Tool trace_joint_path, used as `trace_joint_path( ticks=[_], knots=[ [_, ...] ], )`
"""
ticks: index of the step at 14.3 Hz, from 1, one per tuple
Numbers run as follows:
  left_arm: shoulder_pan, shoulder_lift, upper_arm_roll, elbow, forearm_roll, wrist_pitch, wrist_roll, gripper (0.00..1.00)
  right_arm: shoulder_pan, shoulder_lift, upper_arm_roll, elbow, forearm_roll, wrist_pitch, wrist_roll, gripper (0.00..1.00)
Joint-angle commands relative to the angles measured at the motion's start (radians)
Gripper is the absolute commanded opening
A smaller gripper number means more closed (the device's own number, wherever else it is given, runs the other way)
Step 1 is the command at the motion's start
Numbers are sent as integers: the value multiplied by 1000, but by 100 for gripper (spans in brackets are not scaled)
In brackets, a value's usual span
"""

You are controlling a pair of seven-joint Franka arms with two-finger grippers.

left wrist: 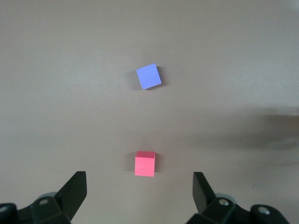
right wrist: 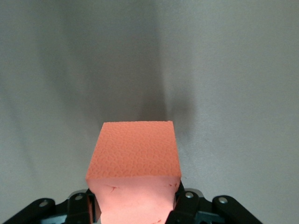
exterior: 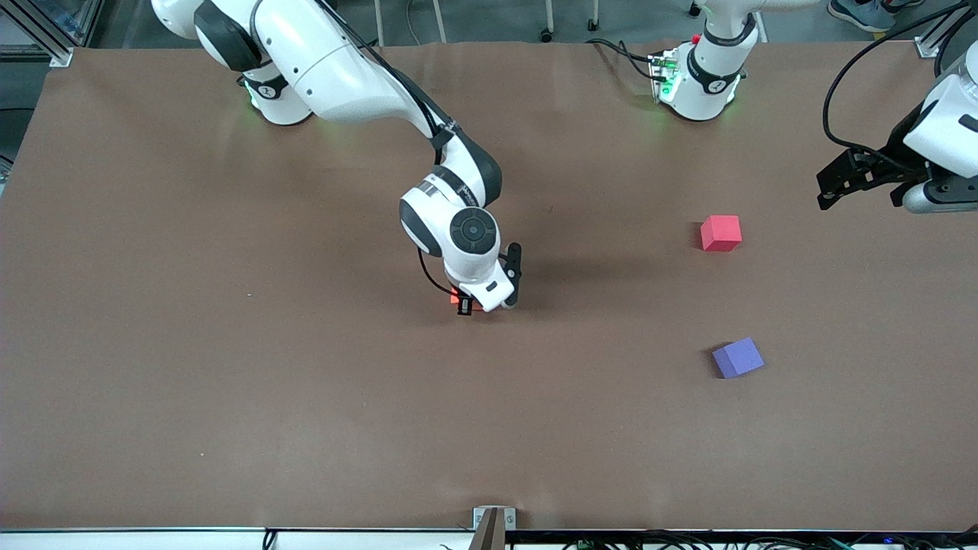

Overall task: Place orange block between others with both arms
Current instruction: 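Lower the orange cube onto the table and open the right gripper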

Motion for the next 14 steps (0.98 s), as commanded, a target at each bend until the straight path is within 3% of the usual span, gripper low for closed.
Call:
trace_joint_path(
  ticks=[1, 7, 10, 14],
  knots=[
    [-2, 3, -6, 9, -14, -6, -12, 100, 5, 17, -4, 25, -32, 18, -10, 100],
    [5, 15, -2, 12, -14, -12, -10, 100, -12, -38, -4, 27, -20, -2, 9, 100],
    [-15, 40, -9, 17, -15, -12, -18, 100, -113, -141, 1, 27, -7, -124, 5, 100],
    [-110, 157, -64, 67, -14, -7, -253, 100, -303, -267, -2, 25, -1, -270, 12, 100]
  ],
)
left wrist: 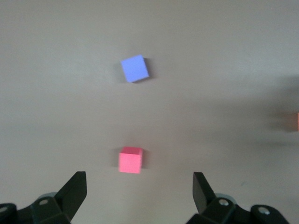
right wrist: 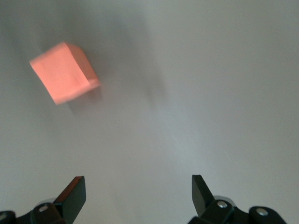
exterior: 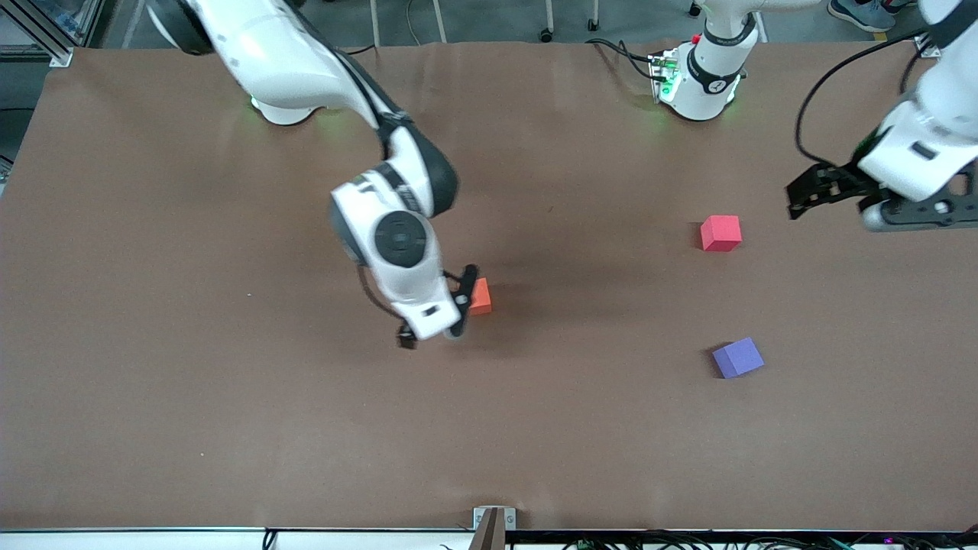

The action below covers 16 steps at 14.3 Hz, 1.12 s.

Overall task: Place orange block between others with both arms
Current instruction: 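Lower the orange cube onto the table and open the right gripper, then withdraw the right gripper while the left gripper reaches the orange cube, then grasp the orange cube with the left gripper and lift it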

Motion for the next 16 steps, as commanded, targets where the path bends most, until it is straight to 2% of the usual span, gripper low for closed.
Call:
trace_joint_path(
  ticks=[1, 4, 6, 7, 9, 13, 15, 16],
  knots=[
    [-70, 126, -22, 106, -7, -6, -145, 100, -164, -83, 22, -50, 7, -51, 5, 100],
    [-168, 261, -24, 211, -47, 30, -302, 100, -313, -86, 22, -48, 3, -50, 11, 100],
    [-226, 311, -24, 212, -64, 130, -394, 100, -398, -86, 23, -46, 30, -44, 35, 100],
    [-262, 348, -24, 212, -78, 191, -450, 100, -431, -86, 23, -42, 73, -44, 101, 100],
    [-343, 420, -22, 212, -83, 321, -562, 100, -452, -86, 20, -17, 113, -57, 294, 100],
    [-484, 583, -13, 217, -76, 617, -719, 100, -455, -146, -3, -14, 107, -152, 668, 100],
    [-538, 662, -6, 246, -72, 727, -750, 100, -455, -190, -18, -14, 106, -215, 784, 100],
    [-555, 689, -3, 254, -67, 739, -750, 100, -458, -204, -32, -13, 106, -244, 787, 100]
  ],
)
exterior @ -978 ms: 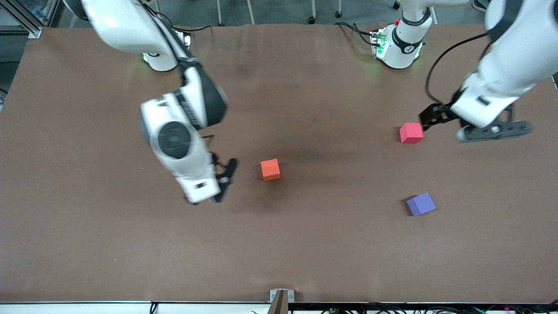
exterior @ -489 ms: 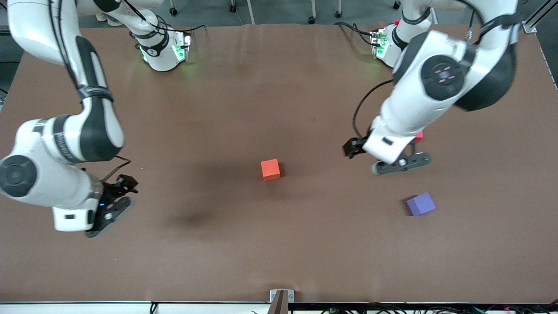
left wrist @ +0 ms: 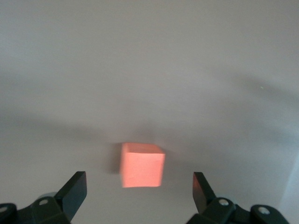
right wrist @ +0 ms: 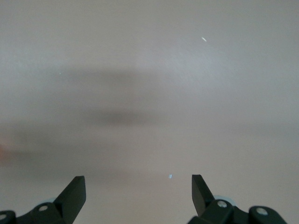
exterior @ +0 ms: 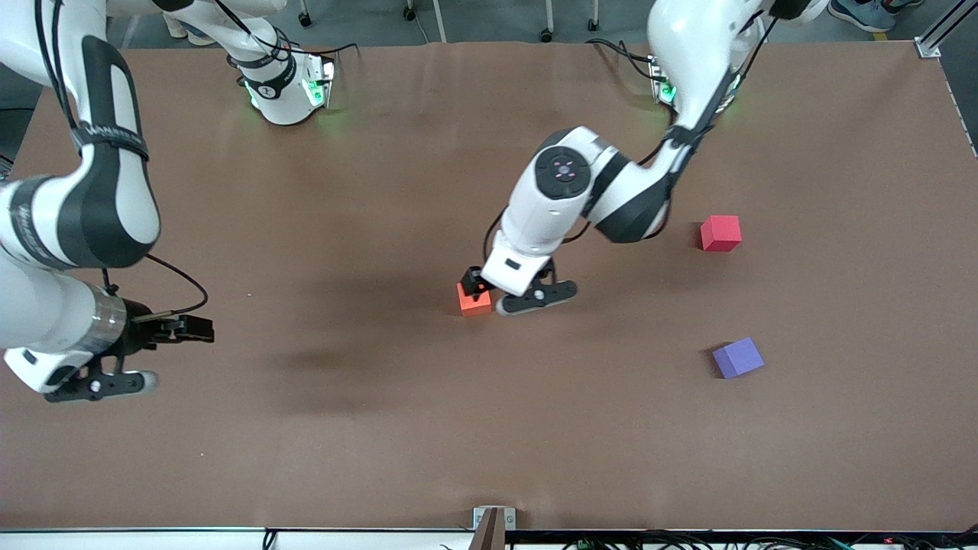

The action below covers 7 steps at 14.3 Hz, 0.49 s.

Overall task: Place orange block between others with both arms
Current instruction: 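Grasp the orange cube with the left gripper and lift it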

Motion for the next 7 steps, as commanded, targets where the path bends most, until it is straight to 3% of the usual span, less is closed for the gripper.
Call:
trace_joint_path(
  ticks=[1, 3, 7],
  knots=[
    [-43, 88, 20, 70, 17, 27, -12, 100, -12, -84, -46, -26, 7, -57, 65, 100],
    [-78, 125, 43, 73, 98, 27, -12, 100, -33, -139, -78, -31, 6, -49, 66, 100],
    [-190, 183, 143, 75, 117, 28, -29, 100, -107, -279, -83, -109, 10, -43, 68, 100]
  ],
)
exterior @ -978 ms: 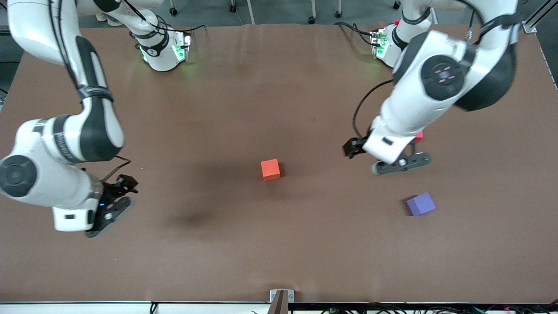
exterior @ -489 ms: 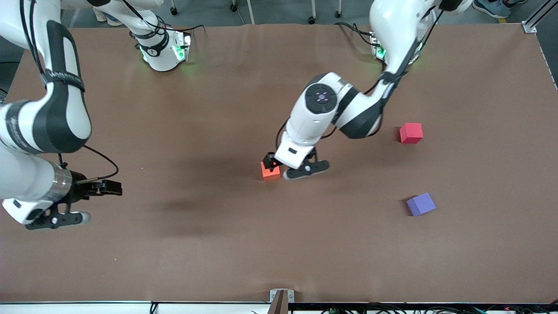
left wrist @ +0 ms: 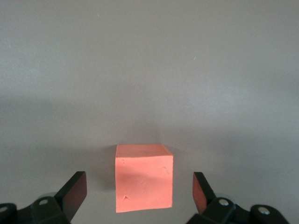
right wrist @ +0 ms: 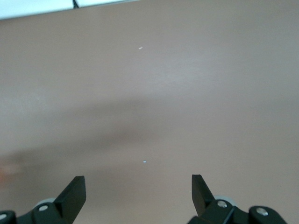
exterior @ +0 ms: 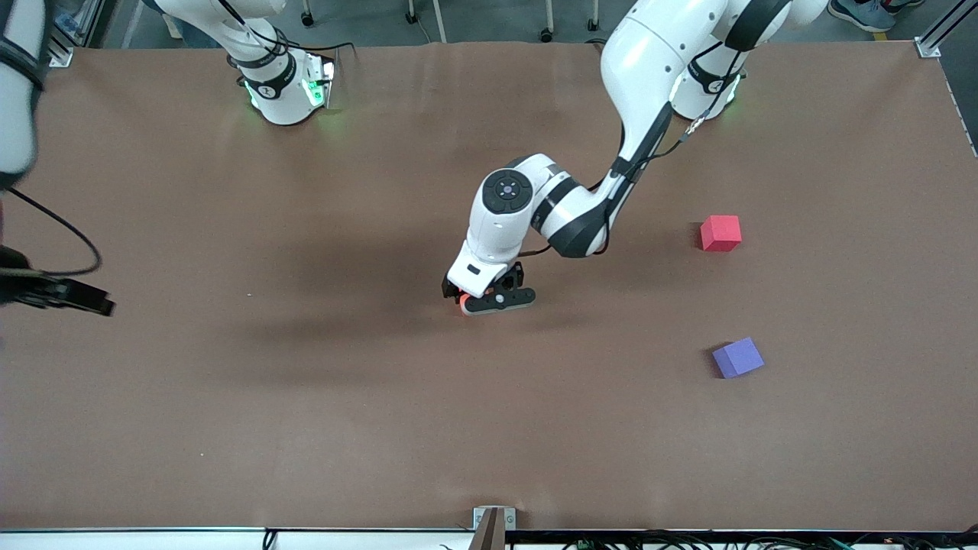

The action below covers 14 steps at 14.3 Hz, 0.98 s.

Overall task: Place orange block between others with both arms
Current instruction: 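Grasp the orange cube with the left gripper and lift it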

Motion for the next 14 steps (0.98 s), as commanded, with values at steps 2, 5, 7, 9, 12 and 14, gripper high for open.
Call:
trace_joint_path(
  ticks=[2, 5, 7, 9, 12, 14],
  knots=[
    [-114, 79, 110, 56, 19, 11, -55, 100, -67, -150, 22, -149, 18, 18, 25, 100],
    [-128, 95, 118, 57, 21, 11, -55, 100, -63, -176, 25, -191, 23, 40, 29, 100],
    [-162, 129, 157, 86, 21, 11, -57, 100, -64, -172, 25, -194, 21, 38, 14, 100],
    [-171, 143, 180, 100, 19, 11, -57, 100, -67, -173, 25, -204, 21, 40, 12, 100],
    [-173, 144, 184, 102, 18, 11, -84, 53, -64, -169, 25, -210, 17, 38, 12, 100],
    [-173, 136, 184, 100, 18, 11, -104, 25, -60, -181, 24, -238, 12, 38, 22, 100]
  ],
)
